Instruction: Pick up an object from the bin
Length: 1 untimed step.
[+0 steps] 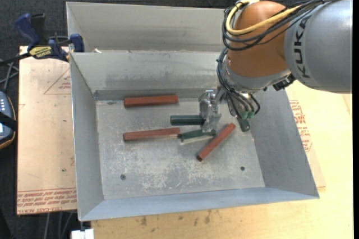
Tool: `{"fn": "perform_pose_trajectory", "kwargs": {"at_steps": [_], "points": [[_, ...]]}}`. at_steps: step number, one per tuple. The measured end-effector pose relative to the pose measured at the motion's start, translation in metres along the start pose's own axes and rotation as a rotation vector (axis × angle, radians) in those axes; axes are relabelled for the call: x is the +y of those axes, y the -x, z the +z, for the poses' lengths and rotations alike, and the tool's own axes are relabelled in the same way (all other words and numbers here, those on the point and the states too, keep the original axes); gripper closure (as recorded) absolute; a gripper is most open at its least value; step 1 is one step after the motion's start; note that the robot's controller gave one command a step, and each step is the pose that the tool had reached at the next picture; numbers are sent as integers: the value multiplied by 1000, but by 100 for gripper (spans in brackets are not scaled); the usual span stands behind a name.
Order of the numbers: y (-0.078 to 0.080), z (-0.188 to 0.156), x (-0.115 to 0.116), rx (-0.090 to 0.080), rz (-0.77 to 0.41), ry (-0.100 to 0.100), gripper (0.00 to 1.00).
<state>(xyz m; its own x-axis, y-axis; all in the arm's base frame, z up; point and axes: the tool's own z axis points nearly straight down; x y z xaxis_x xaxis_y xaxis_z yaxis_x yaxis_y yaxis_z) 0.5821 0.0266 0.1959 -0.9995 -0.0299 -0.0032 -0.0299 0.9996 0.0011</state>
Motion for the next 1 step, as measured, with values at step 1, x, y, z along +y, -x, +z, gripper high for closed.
{"fn": "perform_pose_trajectory", "kwargs": {"at_steps": [1], "points": [[0,0,0,0,0,0,100]]}}
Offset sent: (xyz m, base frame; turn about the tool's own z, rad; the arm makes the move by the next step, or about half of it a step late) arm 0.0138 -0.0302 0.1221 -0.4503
